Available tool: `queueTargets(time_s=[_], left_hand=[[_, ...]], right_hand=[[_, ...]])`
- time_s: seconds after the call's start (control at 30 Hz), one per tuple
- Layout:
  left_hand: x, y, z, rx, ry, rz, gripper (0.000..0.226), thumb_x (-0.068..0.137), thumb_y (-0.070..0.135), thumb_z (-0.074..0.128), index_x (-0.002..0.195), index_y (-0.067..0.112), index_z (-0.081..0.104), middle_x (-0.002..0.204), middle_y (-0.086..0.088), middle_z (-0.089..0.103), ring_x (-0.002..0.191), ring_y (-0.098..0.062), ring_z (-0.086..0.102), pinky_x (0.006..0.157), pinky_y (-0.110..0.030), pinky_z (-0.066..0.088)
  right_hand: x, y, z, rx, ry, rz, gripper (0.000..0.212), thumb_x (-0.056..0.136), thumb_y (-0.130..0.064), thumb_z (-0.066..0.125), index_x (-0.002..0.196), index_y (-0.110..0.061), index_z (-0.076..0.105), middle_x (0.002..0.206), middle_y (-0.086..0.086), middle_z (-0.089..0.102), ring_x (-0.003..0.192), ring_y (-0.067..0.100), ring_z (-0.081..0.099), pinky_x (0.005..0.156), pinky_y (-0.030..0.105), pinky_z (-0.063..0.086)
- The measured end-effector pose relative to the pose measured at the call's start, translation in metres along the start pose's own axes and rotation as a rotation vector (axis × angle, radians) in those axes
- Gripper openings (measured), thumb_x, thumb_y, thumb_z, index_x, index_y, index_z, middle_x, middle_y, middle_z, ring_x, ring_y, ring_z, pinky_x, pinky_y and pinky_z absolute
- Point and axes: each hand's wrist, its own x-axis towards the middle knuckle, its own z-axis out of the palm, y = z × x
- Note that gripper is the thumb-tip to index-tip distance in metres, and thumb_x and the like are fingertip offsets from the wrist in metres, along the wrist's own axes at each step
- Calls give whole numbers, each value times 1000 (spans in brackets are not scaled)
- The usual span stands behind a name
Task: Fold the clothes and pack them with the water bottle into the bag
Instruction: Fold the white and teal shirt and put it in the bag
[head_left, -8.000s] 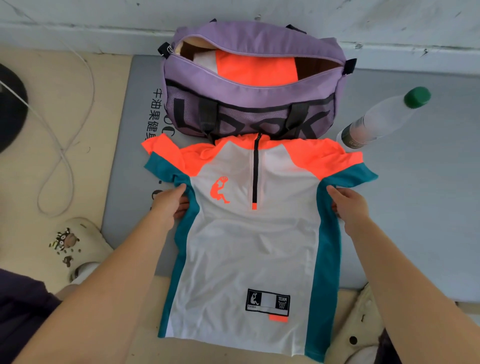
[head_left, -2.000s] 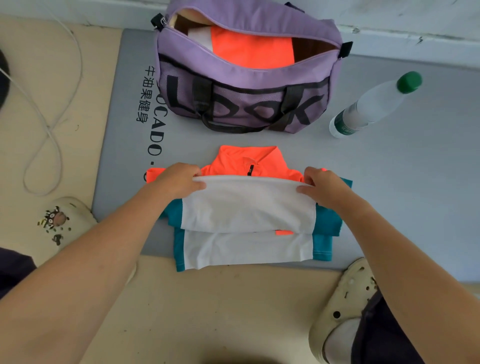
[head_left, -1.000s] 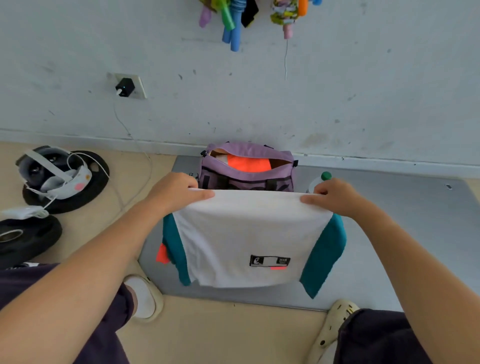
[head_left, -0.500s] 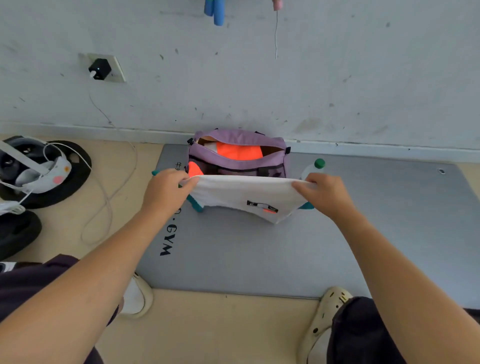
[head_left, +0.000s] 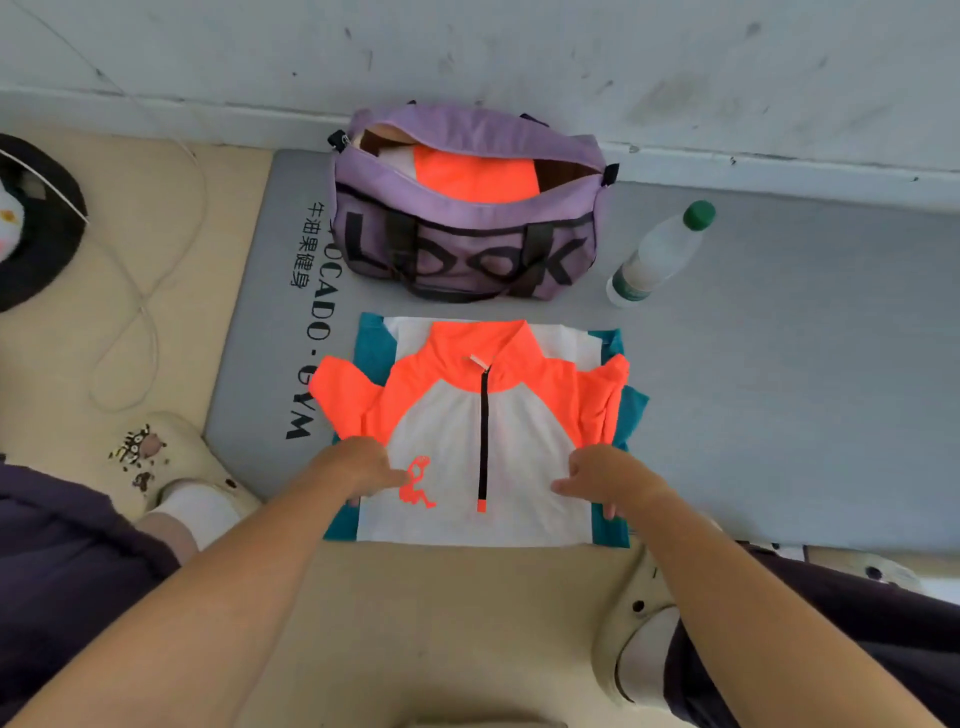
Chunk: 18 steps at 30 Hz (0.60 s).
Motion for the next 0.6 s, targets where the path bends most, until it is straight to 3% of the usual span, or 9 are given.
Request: queueTargets(time_s=[0.1,0.17,0.27,0.33,0.4,0.5,0.6], left_hand=[[23,5,-7,-24,422,70,26,90,36,53,93,13,65,98,-5,66,95,-26,62,70,-33,47],[36,12,-8,-20,634,219,30,90,31,58,113,13,62,118,-7,59,112,-28,53,80,-40,49],[58,14,-2,101,557,356,67,91,41,61,149,18,35,157,-9,28,144,-29,25,111,-43,32],[71,5,1,176,479,277,80,93,51,55,156,24,14,165,-3,5,151,-31,8,118,-45,19],[79,-7,8,192,485,158,80,95,57,46,157,26,6,166,-1,-2,150,-36,2,118,-49,15],[82,-5,4,97,636,-20,70,97,53,43,154,16,23,159,-18,23,144,-41,22,112,-52,22],[89,11,-14,0,830,78,47,94,39,54,127,6,51,125,-19,55,118,-37,48,98,-49,35]], right_hand=[[24,-5,-2,48,252,58,30,95,-36,51,116,-16,53,119,10,60,108,32,60,82,36,47],[39,-11,-2,73,439,-29,39,93,-31,54,126,-13,47,121,11,54,110,34,55,83,41,47],[57,-10,4,-16,518,-172,60,88,-34,63,142,-18,41,139,7,44,124,32,45,99,45,41],[64,-1,8,-62,500,-82,66,86,-40,65,143,-20,39,144,7,40,126,33,43,99,46,40],[68,12,14,-85,532,119,65,87,-46,62,140,-16,41,140,10,42,121,35,45,91,46,43],[73,21,6,74,603,412,60,90,-44,56,132,-3,42,131,19,47,116,39,49,87,47,43],[82,17,-14,77,741,402,44,89,-32,57,119,0,48,119,22,52,111,39,50,88,48,39]])
